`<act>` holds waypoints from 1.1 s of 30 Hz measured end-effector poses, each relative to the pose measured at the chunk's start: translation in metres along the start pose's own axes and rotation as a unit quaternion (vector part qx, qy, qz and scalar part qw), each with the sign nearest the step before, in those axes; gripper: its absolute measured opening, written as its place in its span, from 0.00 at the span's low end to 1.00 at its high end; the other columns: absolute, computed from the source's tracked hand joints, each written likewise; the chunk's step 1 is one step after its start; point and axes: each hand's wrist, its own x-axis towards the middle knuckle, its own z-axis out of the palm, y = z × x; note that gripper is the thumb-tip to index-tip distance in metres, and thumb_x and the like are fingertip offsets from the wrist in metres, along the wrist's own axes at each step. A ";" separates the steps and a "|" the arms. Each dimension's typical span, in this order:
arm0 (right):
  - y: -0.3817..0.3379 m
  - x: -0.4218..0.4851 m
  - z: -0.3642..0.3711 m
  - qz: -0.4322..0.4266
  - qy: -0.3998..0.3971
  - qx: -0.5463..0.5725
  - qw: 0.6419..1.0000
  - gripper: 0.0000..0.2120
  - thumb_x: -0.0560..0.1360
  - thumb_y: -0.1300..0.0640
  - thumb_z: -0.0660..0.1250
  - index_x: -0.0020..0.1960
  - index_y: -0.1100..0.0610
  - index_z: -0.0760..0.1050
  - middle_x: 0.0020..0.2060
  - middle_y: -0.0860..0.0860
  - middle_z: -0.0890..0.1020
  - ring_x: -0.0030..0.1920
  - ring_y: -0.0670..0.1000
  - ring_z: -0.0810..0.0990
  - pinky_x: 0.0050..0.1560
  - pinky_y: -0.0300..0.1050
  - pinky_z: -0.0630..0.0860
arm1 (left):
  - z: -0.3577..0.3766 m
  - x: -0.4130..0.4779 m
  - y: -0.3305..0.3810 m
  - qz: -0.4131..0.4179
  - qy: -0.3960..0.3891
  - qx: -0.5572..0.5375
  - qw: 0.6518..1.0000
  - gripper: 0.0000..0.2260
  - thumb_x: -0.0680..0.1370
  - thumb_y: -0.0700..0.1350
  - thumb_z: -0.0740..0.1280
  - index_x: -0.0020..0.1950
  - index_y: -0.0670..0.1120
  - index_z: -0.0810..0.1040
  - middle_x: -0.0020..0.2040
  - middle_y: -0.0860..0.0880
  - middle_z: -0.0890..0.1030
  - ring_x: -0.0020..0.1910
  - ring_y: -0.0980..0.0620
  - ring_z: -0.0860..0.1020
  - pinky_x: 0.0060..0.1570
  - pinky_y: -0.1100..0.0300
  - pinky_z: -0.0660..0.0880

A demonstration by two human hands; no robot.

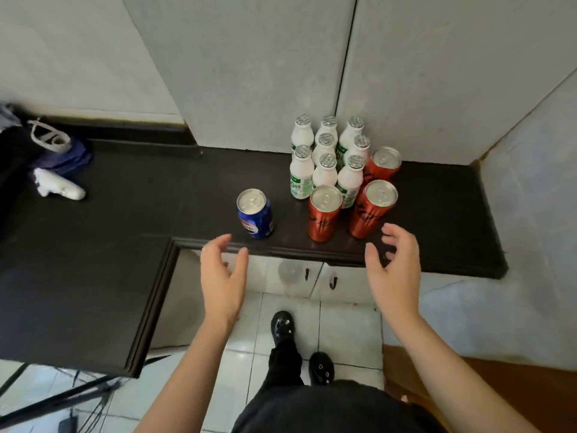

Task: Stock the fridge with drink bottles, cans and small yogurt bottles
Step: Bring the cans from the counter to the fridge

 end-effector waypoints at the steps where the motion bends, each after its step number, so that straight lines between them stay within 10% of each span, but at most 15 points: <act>1: -0.007 0.008 0.000 -0.012 0.019 -0.009 1.000 0.19 0.74 0.57 0.67 0.63 0.53 0.69 0.55 0.44 0.73 0.55 0.43 0.74 0.53 0.40 0.74 | 0.005 0.015 0.005 0.028 -0.001 0.010 1.000 0.18 0.75 0.44 0.70 0.64 0.48 0.71 0.59 0.55 0.71 0.60 0.55 0.72 0.56 0.55 0.74; 8: -0.038 0.036 0.028 -0.094 -0.049 -0.107 0.989 0.27 0.72 0.49 0.69 0.68 0.53 0.66 0.61 0.48 0.74 0.61 0.45 0.73 0.57 0.39 0.73 | 0.036 0.083 0.017 0.076 -0.110 0.034 0.990 0.40 0.66 0.45 0.79 0.72 0.43 0.62 0.67 0.48 0.68 0.65 0.56 0.67 0.64 0.64 0.63; 26: -0.023 0.048 0.077 -0.074 -0.120 -0.037 0.989 0.32 0.69 0.49 0.72 0.68 0.53 0.63 0.58 0.41 0.70 0.59 0.40 0.70 0.56 0.35 0.69 | 0.019 0.074 0.020 0.026 -0.113 -0.027 0.993 0.32 0.68 0.43 0.78 0.69 0.50 0.70 0.62 0.54 0.73 0.60 0.61 0.72 0.49 0.82 0.66; 33: -0.030 0.038 0.057 -0.104 -0.187 0.031 0.976 0.32 0.69 0.47 0.72 0.68 0.53 0.64 0.59 0.46 0.74 0.61 0.46 0.74 0.59 0.41 0.72 | -0.009 0.012 0.022 -0.046 -0.034 -0.061 0.997 0.29 0.69 0.45 0.77 0.67 0.53 0.70 0.62 0.54 0.75 0.61 0.58 0.74 0.61 0.61 0.73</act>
